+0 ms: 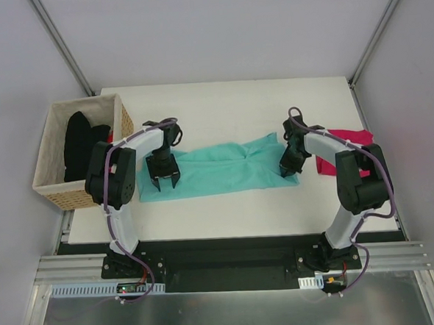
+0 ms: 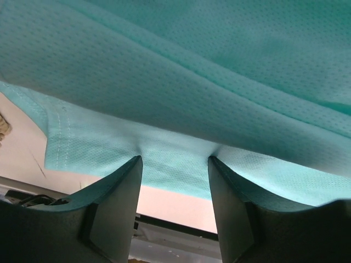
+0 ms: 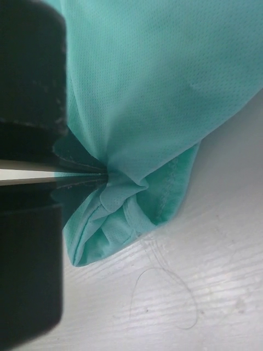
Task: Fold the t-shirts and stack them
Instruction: Fold the flattened tshirt in 1/3 of the way, then grap the side of the flattened tshirt furthest away from the robot with both arms
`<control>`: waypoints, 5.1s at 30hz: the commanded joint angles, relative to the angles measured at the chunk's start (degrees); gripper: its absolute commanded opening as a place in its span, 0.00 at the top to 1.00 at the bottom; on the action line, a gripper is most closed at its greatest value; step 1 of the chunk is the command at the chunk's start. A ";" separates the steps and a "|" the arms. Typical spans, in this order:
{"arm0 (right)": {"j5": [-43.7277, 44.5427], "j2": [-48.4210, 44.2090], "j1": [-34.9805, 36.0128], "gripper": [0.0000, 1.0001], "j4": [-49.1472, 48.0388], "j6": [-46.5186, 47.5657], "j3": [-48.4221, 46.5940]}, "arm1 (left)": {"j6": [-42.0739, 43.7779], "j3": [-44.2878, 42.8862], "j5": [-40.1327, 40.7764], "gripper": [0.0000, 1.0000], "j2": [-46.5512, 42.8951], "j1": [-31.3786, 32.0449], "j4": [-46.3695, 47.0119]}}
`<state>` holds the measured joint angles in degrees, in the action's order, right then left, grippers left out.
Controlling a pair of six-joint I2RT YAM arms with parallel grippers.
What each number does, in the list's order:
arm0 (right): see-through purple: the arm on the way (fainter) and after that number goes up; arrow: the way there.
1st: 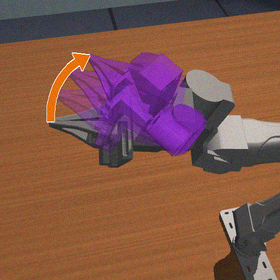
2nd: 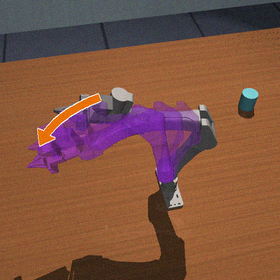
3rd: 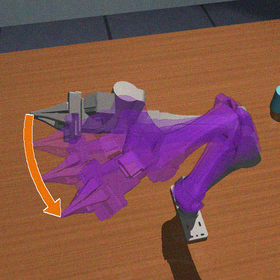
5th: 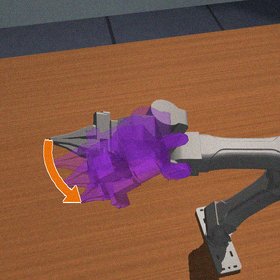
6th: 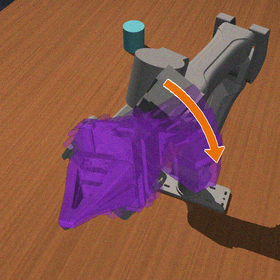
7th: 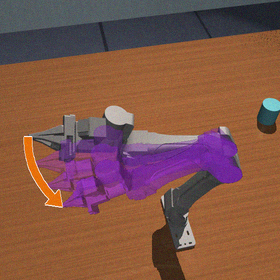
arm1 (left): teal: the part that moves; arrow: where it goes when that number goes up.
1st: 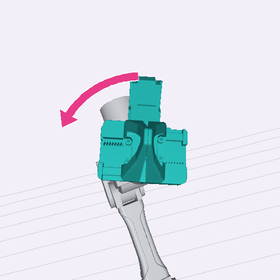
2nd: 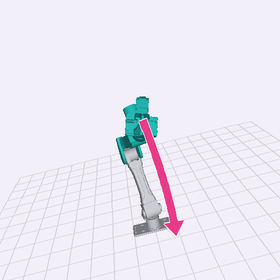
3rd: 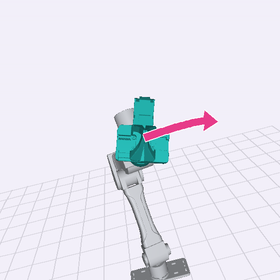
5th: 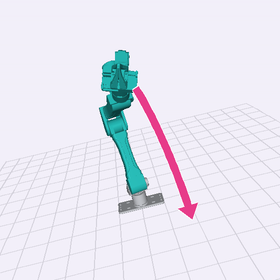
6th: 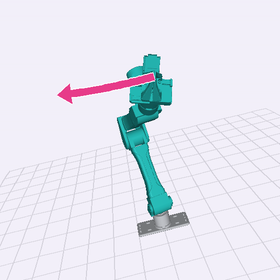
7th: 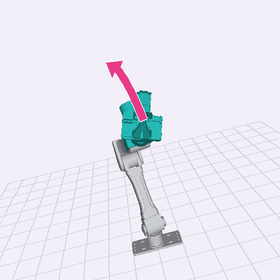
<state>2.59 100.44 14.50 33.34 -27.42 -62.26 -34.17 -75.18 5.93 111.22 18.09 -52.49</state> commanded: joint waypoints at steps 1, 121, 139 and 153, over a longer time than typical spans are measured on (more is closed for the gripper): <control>2.33 -3.58 -0.18 0.93 1.37 -2.63 3.36 | -2.39 2.93 0.66 0.48 -0.91 1.51 -0.95; -8.13 27.43 -2.55 0.99 12.53 14.32 -47.32 | -3.00 -17.90 4.61 0.46 -0.21 -0.33 -10.88; -7.95 20.59 -2.73 0.99 9.92 20.39 -45.25 | -2.74 -16.76 5.05 0.46 -2.85 -0.33 -10.09; -6.28 9.25 -1.15 0.99 3.48 21.53 -29.76 | -2.74 -14.73 4.26 0.46 -3.46 -0.16 -8.60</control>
<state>-4.89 114.08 12.43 39.09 -7.25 -91.98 -36.69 -90.11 10.57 111.07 18.26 -60.55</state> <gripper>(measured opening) 0.022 0.543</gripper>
